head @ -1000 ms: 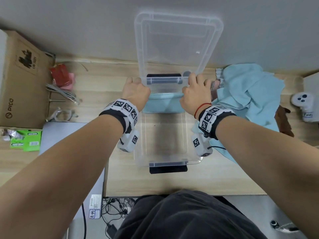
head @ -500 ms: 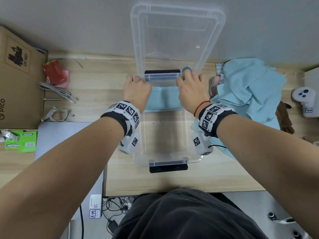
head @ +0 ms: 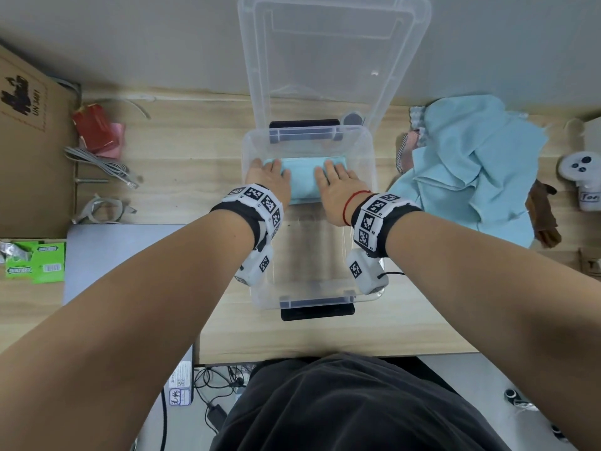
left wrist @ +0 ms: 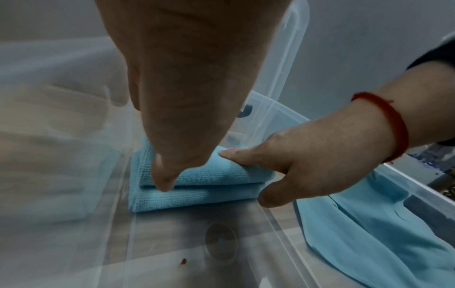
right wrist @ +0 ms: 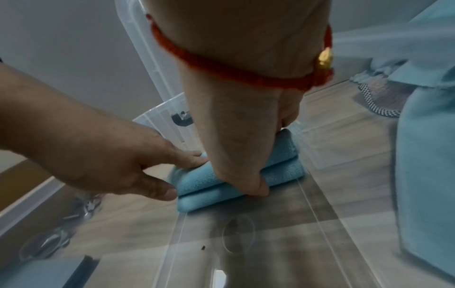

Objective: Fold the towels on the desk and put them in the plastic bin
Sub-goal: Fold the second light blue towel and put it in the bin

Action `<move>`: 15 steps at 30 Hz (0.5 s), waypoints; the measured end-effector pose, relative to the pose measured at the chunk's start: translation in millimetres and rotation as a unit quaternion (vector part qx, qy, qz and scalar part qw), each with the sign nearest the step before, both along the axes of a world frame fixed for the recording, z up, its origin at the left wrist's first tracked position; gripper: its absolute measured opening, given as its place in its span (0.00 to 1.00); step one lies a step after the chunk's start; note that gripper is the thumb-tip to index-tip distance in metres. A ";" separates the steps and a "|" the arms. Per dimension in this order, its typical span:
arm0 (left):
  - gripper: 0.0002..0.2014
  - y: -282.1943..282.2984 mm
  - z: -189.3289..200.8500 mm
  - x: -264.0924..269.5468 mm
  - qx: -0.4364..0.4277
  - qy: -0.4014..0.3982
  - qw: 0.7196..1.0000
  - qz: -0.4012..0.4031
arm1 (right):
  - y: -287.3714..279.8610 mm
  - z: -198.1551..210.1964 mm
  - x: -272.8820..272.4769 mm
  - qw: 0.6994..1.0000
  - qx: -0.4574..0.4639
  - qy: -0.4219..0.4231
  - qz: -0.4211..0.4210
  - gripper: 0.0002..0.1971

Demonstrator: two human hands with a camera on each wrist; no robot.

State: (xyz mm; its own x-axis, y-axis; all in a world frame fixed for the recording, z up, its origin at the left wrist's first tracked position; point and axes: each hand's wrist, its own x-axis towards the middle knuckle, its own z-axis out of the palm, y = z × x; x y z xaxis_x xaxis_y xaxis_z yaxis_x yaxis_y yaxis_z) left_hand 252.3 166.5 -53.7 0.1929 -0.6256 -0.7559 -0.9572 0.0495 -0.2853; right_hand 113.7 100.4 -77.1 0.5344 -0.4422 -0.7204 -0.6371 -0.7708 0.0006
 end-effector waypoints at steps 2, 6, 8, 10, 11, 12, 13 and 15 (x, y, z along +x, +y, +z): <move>0.39 -2.3 0.8 -1.0 -0.011 0.003 1.000 0.007 | -3.8 -0.5 1.7 1.000 -0.003 -0.014 -0.006 0.44; 0.29 -5.9 5.6 -2.3 -0.052 0.041 0.998 0.003 | -6.8 1.3 1.7 0.997 -0.020 -0.067 0.026 0.43; 0.26 -5.7 8.1 -3.6 -0.042 0.065 0.997 0.006 | -4.7 0.2 -0.3 0.998 -0.010 -0.061 0.026 0.41; 0.24 -4.3 8.1 -5.4 -0.028 0.069 0.997 0.019 | -0.5 -1.1 -1.7 0.999 -0.010 -0.026 0.017 0.42; 0.24 -3.4 7.1 -5.7 -0.023 0.066 0.997 0.022 | 1.6 -0.8 -1.1 1.000 -0.015 -0.004 0.012 0.43; 0.24 -3.7 6.4 -6.0 -0.021 0.063 0.998 0.022 | 2.3 -0.2 -0.2 0.999 -0.027 0.014 0.014 0.43; 0.22 -3.6 6.5 -5.1 -0.018 0.060 0.998 0.021 | 2.4 2.1 0.8 0.998 -0.047 0.028 0.027 0.41; 0.17 -7.0 10.7 -3.9 -0.016 0.062 0.998 0.028 | -0.4 9.2 2.7 0.991 -0.095 0.040 0.084 0.32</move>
